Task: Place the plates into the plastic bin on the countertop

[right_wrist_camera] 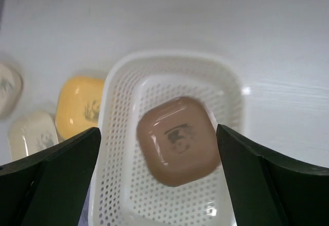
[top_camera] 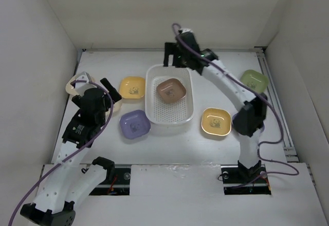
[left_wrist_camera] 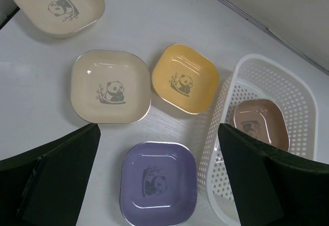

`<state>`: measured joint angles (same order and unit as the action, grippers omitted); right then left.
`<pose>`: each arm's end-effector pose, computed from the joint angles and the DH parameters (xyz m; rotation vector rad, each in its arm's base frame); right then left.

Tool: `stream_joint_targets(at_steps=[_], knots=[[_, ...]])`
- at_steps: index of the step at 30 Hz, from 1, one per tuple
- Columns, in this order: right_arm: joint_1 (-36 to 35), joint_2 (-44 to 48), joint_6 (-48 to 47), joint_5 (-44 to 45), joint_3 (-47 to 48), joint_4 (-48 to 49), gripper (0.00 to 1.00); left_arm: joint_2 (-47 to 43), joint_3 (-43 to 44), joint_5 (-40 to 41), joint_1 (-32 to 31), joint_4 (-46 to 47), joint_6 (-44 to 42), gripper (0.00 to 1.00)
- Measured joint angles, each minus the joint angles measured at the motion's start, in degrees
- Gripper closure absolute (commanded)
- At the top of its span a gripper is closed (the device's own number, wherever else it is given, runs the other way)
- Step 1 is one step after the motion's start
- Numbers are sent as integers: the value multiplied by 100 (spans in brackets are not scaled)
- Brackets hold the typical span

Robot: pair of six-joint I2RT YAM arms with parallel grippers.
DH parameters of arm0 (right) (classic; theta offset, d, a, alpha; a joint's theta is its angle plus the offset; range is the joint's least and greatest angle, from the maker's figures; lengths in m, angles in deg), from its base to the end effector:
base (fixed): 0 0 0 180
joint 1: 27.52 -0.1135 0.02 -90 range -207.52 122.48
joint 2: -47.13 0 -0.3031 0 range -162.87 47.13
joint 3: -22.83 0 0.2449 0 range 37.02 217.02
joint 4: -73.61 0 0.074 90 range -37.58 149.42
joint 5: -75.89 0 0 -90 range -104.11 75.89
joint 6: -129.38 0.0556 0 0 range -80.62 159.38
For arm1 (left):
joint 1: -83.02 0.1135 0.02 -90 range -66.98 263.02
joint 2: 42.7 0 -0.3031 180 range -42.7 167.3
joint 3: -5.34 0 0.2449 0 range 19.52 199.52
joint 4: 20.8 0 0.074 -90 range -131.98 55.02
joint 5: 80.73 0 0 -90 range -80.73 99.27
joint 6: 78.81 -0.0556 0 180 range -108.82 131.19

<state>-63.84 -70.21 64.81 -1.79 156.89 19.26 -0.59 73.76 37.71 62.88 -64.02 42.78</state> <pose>0.4062 0.2838 0.3749 -0.0938 2.2313 0.3562 0.1333 -0.0207 0.3895 -0.5163 1.7586 -0.1717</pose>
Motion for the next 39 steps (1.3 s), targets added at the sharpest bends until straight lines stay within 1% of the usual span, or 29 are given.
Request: stream_joint_targets(at_steps=[2,3,6,9,12,16,19,20,24,27,30,31,32,33,34,35,36,37,39], knots=[[518,826,-42,-33,-509,289,0,-28,0,-26,0,-2,-2,0],[922,1209,-44,-24,-761,398,0,-55,0,-48,0,2,-4,0],[2448,1886,-4,278,-1464,734,0,-144,0,-111,0,9,-7,0],[3801,1899,96,474,-2159,839,0,-179,0,-205,0,9,-13,0],[4627,1665,243,503,-3049,826,0,-181,0,-302,0,9,-15,0],[5276,1370,426,306,-3891,756,1,-175,0,-365,0,11,-24,0],[5637,1335,490,236,-4048,728,1,-181,0,-382,-26,11,-35,0],[5720,1327,498,229,-4046,776,3,-181,0,-387,-48,11,-39,0],[5899,1126,501,160,-4030,944,5,-181,0,-411,-90,11,-61,0],[5912,713,481,94,-4030,1069,7,-179,0,-409,-90,11,-72,0],[5912,354,433,11,-4028,1117,12,-179,0,-407,-90,11,-72,0],[5901,326,433,-4,-3982,1132,16,-179,0,-407,-90,11,-72,0],[5901,306,415,-33,-3958,1158,22,-179,0,-407,-90,11,-72,0],[5901,284,391,-57,-3932,1161,24,-179,0,-407,-90,11,-72,0],[5904,258,389,-70,-3904,1174,31,-179,0,-407,-90,11,-72,0],[5904,245,367,-83,-3893,1187,51,-177,0,-402,-90,11,-72,0],[5904,240,341,-101,-3891,1200,67,-173,0,-400,-90,11,-72,0],[5912,232,332,-136,-3891,1235,78,-173,0,-402,-90,11,-72,0],[5914,225,345,-199,-3829,1327,86,-164,0,-400,-90,11,-72,0]])
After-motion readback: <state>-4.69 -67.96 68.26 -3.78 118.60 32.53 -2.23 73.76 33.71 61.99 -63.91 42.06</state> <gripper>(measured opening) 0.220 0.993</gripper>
